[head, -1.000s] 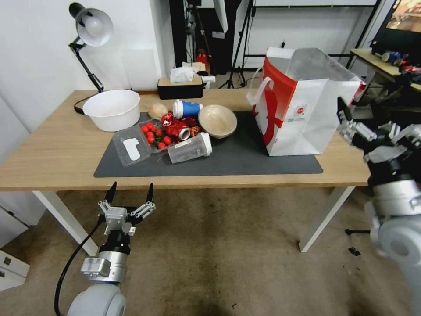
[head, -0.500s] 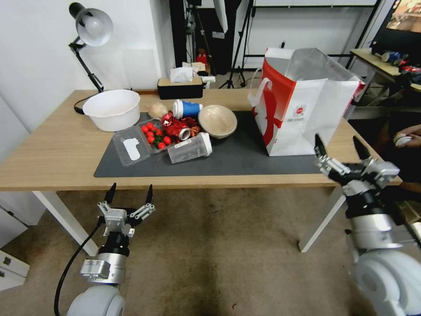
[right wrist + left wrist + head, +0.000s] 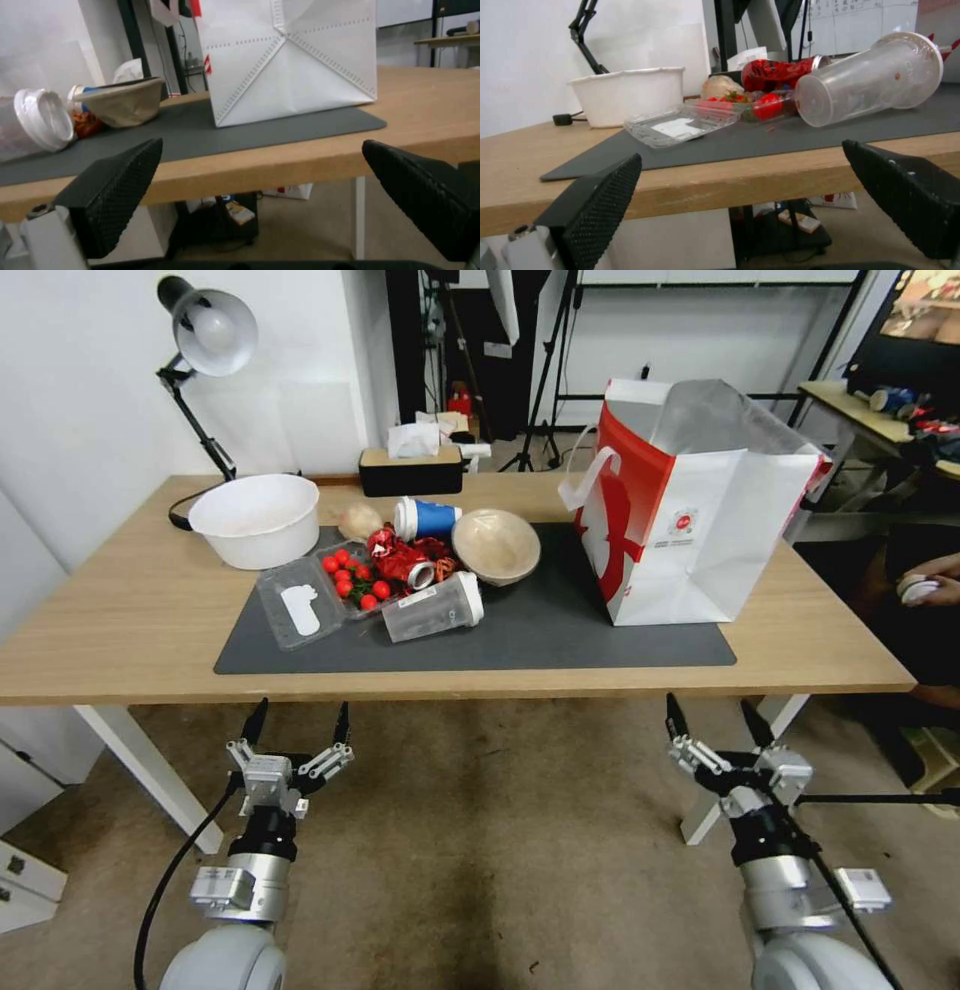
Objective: Pick up the food delivery bag from the floor and place it on the table.
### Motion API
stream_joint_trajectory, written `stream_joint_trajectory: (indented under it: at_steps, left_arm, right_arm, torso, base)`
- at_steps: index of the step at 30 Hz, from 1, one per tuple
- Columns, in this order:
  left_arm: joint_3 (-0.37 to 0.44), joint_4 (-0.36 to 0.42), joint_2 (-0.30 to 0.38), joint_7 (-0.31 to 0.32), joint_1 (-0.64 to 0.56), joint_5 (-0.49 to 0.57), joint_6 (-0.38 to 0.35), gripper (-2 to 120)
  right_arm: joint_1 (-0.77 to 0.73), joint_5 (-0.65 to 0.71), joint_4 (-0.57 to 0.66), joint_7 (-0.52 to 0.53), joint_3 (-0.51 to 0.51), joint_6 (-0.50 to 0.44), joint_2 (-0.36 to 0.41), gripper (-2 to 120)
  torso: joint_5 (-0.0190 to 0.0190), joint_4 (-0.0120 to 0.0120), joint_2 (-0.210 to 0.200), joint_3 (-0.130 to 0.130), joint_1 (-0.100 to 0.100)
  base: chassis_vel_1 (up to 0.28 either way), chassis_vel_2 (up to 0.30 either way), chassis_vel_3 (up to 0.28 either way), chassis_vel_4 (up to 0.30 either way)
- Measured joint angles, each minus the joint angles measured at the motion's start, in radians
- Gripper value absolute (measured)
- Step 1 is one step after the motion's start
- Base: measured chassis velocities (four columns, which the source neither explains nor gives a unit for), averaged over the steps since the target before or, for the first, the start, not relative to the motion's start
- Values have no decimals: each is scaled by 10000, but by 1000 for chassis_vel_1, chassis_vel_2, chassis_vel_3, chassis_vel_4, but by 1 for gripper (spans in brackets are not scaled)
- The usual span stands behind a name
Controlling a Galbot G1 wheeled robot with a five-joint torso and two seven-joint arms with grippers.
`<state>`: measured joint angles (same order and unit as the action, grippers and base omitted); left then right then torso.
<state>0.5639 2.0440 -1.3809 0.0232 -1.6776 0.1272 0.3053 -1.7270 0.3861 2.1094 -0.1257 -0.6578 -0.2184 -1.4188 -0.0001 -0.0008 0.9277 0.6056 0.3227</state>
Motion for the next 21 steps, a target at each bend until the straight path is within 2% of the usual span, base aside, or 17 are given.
stream_joint_trajectory:
  at_steps: [21]
  left_arm:
    - [105,-121,12,-70,4,-84,219,100]
  right_arm:
    - [216,-94,-307,-252,12,-209,-19,100]
  torso:
    - [1,0,0,0,1]
  base:
    - [0,0,0,0]
